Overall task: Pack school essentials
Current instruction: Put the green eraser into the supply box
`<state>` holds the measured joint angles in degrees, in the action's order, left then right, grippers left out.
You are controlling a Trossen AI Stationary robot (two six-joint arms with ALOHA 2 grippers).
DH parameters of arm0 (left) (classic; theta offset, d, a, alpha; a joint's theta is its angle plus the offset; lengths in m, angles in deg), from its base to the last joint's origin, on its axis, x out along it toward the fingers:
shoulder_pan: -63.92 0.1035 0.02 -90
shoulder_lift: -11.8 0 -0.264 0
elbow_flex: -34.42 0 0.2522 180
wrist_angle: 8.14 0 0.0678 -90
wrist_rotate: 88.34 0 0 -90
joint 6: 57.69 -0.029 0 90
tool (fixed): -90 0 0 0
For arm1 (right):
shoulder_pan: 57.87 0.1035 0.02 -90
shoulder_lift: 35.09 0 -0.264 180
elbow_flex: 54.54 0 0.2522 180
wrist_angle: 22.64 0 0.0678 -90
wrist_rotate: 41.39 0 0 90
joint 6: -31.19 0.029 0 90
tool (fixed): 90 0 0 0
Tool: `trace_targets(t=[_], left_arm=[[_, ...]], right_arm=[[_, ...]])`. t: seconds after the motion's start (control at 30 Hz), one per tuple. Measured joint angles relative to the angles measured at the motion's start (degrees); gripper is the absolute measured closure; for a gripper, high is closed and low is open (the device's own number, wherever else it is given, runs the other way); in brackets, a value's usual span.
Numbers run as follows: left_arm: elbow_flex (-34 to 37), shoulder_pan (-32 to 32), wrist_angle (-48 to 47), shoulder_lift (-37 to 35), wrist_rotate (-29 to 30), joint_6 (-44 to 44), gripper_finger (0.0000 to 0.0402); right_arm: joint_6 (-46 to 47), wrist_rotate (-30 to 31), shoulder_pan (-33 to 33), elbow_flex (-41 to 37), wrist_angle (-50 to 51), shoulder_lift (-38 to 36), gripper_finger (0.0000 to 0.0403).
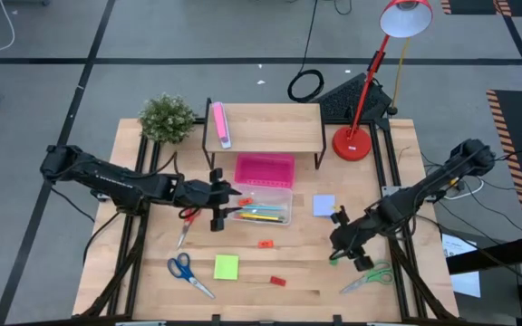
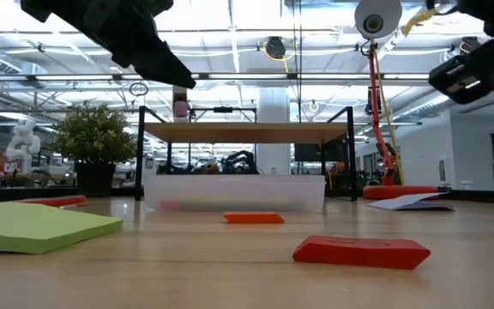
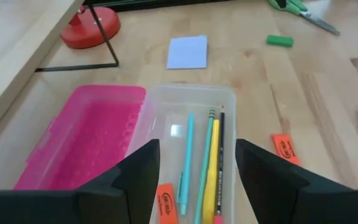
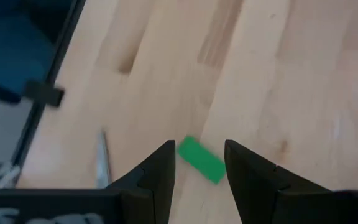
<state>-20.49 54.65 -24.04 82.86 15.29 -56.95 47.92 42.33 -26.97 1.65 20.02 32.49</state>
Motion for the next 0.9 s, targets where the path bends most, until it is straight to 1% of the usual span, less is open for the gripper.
trace_targets(t=[0.1,0.17,0.3,0.4,0.47,0.63,0.77,0.9], left_arm=[[0.0,-0.3,0.1,0.1,0.4,0.0,0.0188],[0.0,-0.3,0.3,0.1,0.4,0.4,0.0188],[0.0,-0.3,0.3,0.1,0.5,0.5,0.0188],[0.0,-0.3,0.2,0.1,0.5,0.9,0.0188],[0.0,-0.3,0.3,0.1,0.5,0.9,0.0188],[0.0,-0.3,0.2,0.1,0.5,1.0,0.0188],[0.0,-0.3,0.2,0.1,0.5,1.1,0.0188],[0.0,-0.3,0.2,0.1,0.5,1.1,0.0188]], right_arm=[[-4.2,-1.3,0.5,0.0,-0.2,2.4,0.0270],[-7.2,-1.1,1.1,0.0,-0.5,5.1,0.0263],[-13.1,1.9,2.0,0.0,-1.5,10.4,0.0233],[-16.3,1.7,2.0,0.0,-1.8,12.9,0.0211],[-18.2,1.0,1.7,0.0,-1.9,13.9,0.0206],[-23.6,-0.8,1.3,0.0,-1.8,16.4,0.0213],[-26.9,-1.2,1.3,0.2,-2.1,18.8,0.0228],[-28.2,-0.9,1.3,0.3,-2.5,20.0,0.0249]])
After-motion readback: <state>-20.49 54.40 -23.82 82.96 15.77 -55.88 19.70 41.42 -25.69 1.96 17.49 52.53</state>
